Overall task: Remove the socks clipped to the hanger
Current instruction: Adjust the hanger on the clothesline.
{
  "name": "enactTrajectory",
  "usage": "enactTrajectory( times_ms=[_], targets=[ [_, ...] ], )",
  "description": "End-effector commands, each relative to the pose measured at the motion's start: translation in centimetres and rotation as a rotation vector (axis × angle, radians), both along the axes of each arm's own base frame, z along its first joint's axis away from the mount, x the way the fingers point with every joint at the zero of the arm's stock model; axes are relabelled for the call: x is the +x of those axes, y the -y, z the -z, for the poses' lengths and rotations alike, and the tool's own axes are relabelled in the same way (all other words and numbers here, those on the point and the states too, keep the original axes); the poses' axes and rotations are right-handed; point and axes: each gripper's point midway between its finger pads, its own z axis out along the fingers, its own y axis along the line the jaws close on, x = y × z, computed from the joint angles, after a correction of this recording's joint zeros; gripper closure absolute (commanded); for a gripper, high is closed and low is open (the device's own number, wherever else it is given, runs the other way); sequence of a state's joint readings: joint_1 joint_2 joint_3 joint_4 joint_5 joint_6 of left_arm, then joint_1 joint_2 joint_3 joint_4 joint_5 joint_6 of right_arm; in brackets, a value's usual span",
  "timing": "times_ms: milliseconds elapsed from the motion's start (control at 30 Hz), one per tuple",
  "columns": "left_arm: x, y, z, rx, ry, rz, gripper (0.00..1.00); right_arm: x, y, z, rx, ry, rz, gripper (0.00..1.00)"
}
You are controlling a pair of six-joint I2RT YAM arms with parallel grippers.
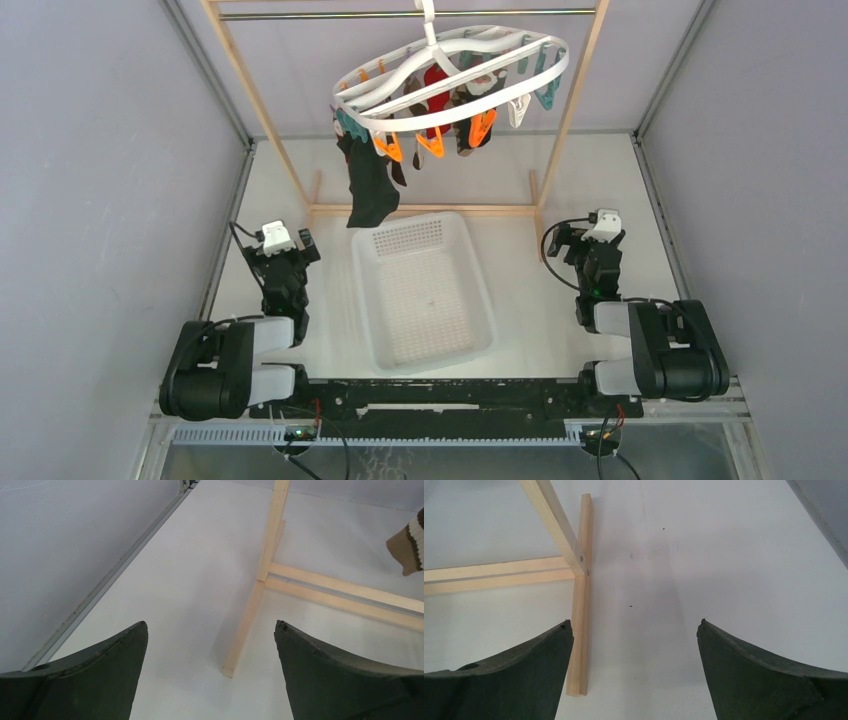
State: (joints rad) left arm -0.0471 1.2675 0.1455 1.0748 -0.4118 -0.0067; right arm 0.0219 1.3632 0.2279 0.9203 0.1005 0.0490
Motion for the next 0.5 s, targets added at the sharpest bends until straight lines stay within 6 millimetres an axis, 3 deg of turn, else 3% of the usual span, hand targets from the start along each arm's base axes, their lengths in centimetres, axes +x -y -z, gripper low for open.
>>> enactTrajectory(
  times_ms=[0,167,333,467],
  targets=[
    [0.5,-0.2,-2.0,0.01,0.066,-0.002,0.0,0.2,0.0,-3.9,-0.024,0.136,0.02,0.0],
    [-1.0,0.5,-3.4,0.029,0.145,0.025,0.0,-1.1,1.3,-6.1,-0.014,0.007,0.11,0.0],
    [-2.7,1.1,-5.3,-0.027,0.164,-0.005,0.0,-3.7,-0.2,-8.0,0.042,0.007,0.043,0.0],
    [-4.1,1.3,-7.1,-0.211,0.191,-0.031,0.0,-5.8,-1.7,-11.4,0.176,0.08,-0.003,0.0]
  ],
)
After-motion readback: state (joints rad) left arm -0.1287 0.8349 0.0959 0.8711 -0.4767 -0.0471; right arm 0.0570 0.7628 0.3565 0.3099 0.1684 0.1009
